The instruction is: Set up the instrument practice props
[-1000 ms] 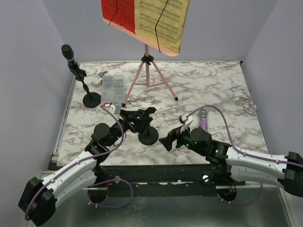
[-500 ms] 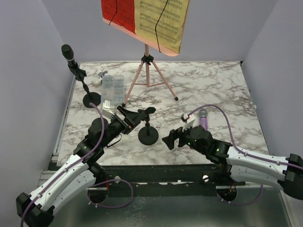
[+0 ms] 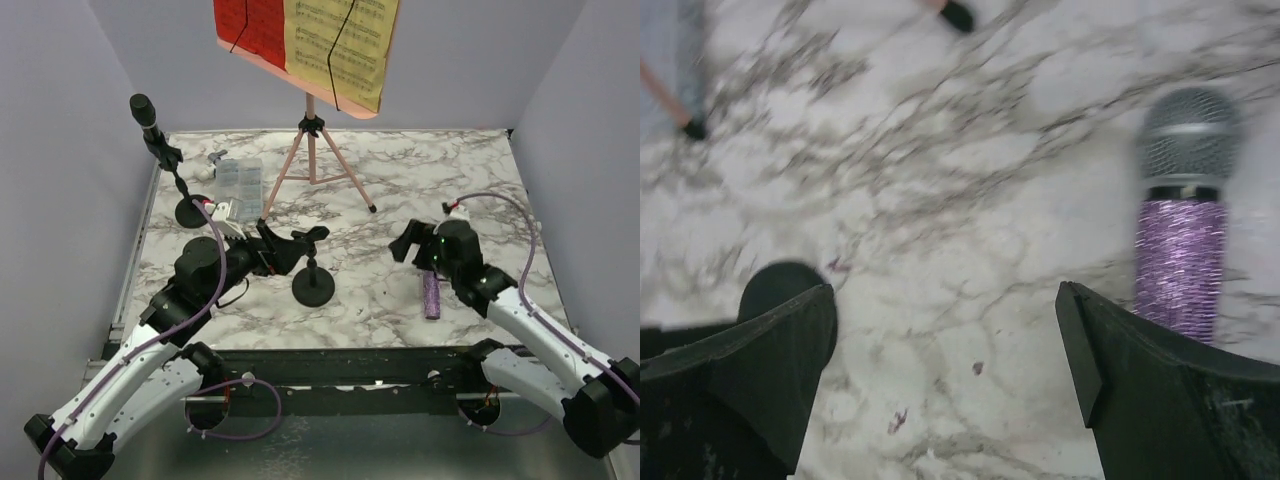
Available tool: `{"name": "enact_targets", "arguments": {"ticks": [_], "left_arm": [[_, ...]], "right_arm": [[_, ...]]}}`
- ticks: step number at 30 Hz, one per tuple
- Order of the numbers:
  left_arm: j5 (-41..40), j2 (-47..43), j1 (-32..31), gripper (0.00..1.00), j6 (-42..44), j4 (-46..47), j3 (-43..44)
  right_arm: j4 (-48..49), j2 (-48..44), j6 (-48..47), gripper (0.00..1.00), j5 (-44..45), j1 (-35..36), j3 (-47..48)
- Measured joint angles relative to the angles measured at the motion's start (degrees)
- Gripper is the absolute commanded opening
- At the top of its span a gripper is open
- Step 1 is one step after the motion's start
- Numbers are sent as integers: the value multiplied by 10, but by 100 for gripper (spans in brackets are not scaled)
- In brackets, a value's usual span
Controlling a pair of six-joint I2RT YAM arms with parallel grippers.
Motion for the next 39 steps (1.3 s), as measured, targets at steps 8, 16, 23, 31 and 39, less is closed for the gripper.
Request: {"name": "enact_targets", "arguments": {"ticks": [8, 16, 23, 31, 39], "left_arm": [[-15, -6, 0, 99, 127, -53, 28], [-9, -15, 0, 99, 169, -68, 31], [13, -24, 0, 99, 190, -87, 31], [67, -25, 1, 99, 238, -104, 37], [130, -60, 1, 99, 342, -83, 27]], "right_arm": [[-138, 207, -27, 96, 49, -220, 176], [-163, 358, -65, 75, 13, -226, 183], [-149, 393, -95, 1, -7, -224, 201], [-133, 194, -136, 1, -108, -219, 156], [240, -232, -112, 1, -353, -216, -50]]}}
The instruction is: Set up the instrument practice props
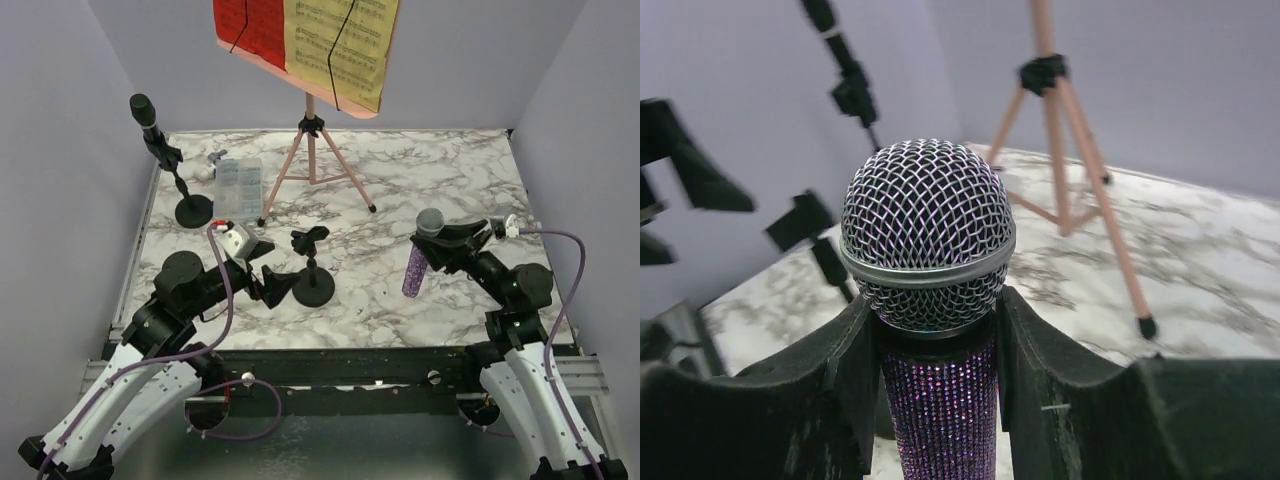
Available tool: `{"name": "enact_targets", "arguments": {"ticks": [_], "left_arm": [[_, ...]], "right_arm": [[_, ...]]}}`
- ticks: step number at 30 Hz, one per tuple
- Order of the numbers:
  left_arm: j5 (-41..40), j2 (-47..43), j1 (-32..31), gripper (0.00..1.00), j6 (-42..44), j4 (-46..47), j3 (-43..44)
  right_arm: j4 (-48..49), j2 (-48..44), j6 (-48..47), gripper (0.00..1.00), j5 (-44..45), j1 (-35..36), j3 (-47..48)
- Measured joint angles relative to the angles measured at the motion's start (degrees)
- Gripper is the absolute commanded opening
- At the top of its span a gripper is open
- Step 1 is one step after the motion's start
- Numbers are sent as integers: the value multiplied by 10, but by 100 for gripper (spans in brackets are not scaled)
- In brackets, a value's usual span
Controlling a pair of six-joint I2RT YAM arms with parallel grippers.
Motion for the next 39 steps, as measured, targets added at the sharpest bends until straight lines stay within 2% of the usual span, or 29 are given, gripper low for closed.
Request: {"name": "enact_targets", "arguments": {"ticks": [4, 9, 17, 26, 33, 37, 39], "left_arm": [[3, -19, 0, 99, 65, 42, -30], [21, 32, 0, 98, 137, 88, -35], [66, 97, 7, 98, 233, 174, -50], [111, 132, 45, 94, 241, 234, -73], [124, 137, 53, 81, 224, 264, -83], [126, 143, 53, 64, 221, 275, -83], [129, 151, 55, 47, 220, 276, -82]], "right_arm": [[96, 17, 41, 1, -130, 2, -16], [145, 95, 88, 1, -254, 2, 37], [194, 74, 123, 1, -319, 2, 38], [197, 68, 123, 1, -344, 2, 35], [207, 64, 130, 1, -347, 2, 26], [224, 74, 139, 1, -350, 2, 16], [229, 85, 143, 1, -353, 2, 15]]}}
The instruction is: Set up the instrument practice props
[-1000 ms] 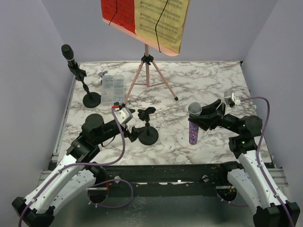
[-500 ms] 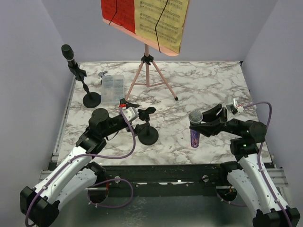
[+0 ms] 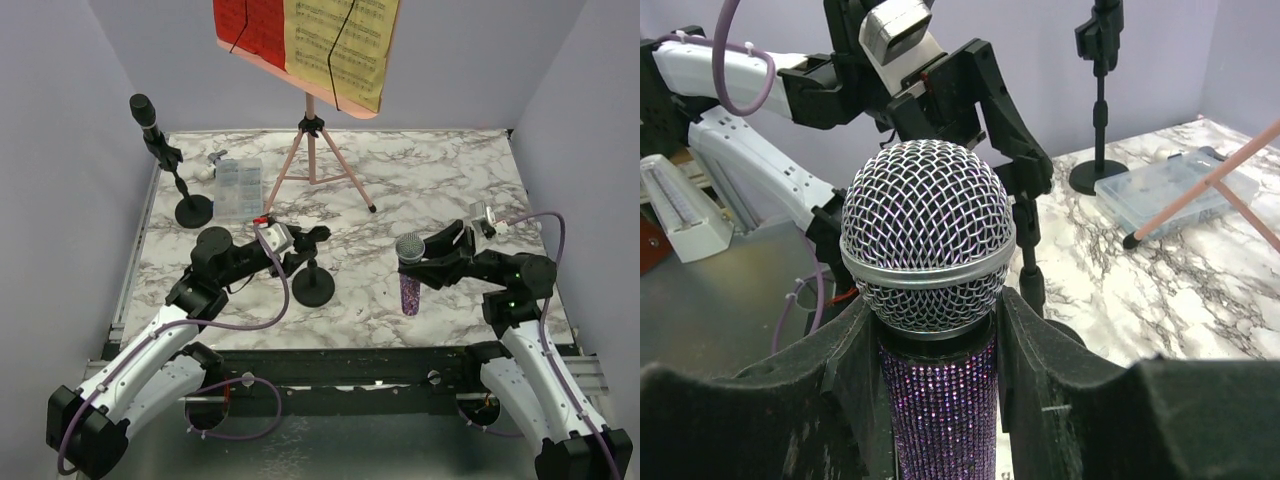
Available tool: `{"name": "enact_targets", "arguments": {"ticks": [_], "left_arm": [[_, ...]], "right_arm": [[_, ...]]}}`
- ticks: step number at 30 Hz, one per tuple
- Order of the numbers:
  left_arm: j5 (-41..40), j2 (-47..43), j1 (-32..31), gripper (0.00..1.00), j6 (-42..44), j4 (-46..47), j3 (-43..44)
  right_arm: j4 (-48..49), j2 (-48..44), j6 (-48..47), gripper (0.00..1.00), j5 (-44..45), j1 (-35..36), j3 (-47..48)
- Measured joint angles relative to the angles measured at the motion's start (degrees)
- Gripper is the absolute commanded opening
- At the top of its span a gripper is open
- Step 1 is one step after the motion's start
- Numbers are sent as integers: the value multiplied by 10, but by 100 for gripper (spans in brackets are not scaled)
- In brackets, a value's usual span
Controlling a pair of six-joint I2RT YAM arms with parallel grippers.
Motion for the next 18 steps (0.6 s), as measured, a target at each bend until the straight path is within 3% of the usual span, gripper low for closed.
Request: {"name": "enact_targets", "arguments": {"ticks": [2, 3, 4, 13, 18], "left_arm": [[5, 10, 1, 22, 3, -1, 1], [6, 13, 3, 4, 5, -1, 3], [7, 16, 5, 0, 8, -5, 5], [17, 15, 7, 0, 34, -32, 16], [20, 14, 7, 0, 38, -38, 17]], "right_arm": [[7, 9, 2, 1, -1, 0, 0], [9, 14, 2, 1, -1, 0, 0], [10, 17, 2, 1, -1, 0, 0], [38, 82, 0, 1, -8, 6, 56], [4, 123, -73, 1, 16, 41, 134]]}}
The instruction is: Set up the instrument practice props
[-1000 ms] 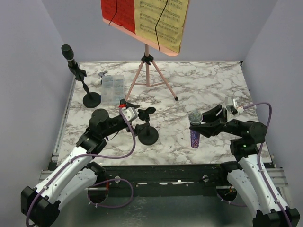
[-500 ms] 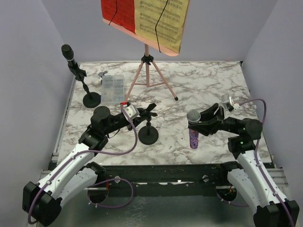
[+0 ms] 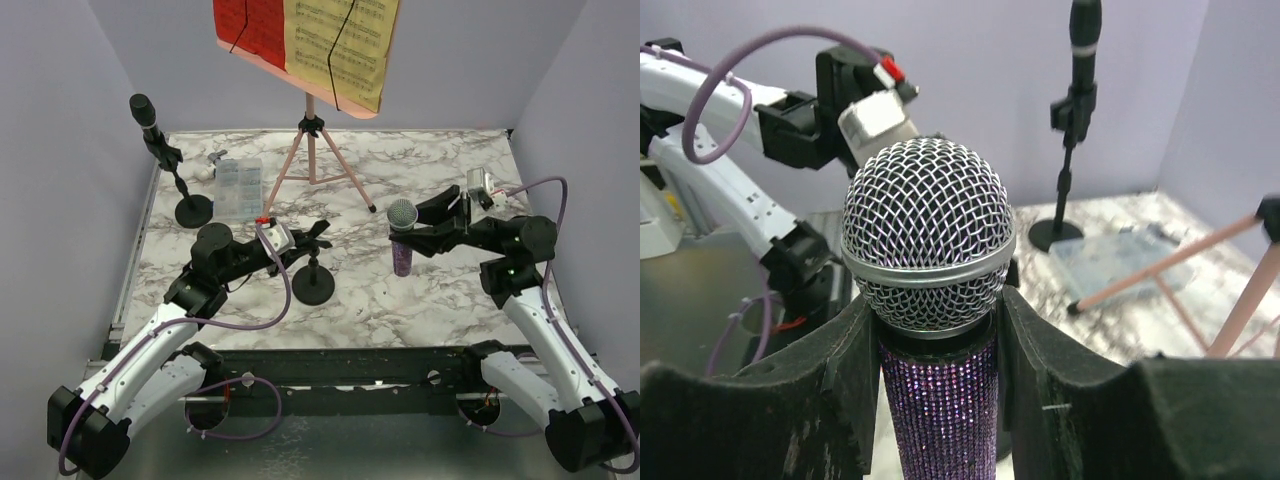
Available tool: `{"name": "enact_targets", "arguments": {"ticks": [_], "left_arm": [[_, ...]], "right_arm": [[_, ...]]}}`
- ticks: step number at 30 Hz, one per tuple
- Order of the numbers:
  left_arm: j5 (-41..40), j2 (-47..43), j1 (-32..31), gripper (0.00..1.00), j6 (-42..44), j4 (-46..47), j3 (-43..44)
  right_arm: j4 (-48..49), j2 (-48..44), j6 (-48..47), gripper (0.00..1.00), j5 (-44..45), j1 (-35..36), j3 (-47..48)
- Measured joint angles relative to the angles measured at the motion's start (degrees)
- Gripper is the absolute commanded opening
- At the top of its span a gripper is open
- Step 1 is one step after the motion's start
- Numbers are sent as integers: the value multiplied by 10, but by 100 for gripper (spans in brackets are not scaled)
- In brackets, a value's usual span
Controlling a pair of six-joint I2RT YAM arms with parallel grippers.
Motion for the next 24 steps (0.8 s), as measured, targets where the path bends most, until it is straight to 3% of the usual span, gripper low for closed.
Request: {"name": "enact_targets", "arguments": {"ticks": [5, 13, 17, 24], "left_arm": [[2, -2, 0, 0, 1, -3, 0], [7, -4, 2, 0, 2, -5, 0], [7, -5, 5, 0, 2, -8, 0], [16, -8, 13, 0, 4, -16, 0]], "right_arm": [[-82, 53, -135, 0, 57, 81, 85], [-177, 219, -329, 1, 118, 225, 209], [-170, 287, -353, 1, 128, 274, 227], [-48, 339, -334, 1, 134, 319, 199]]}}
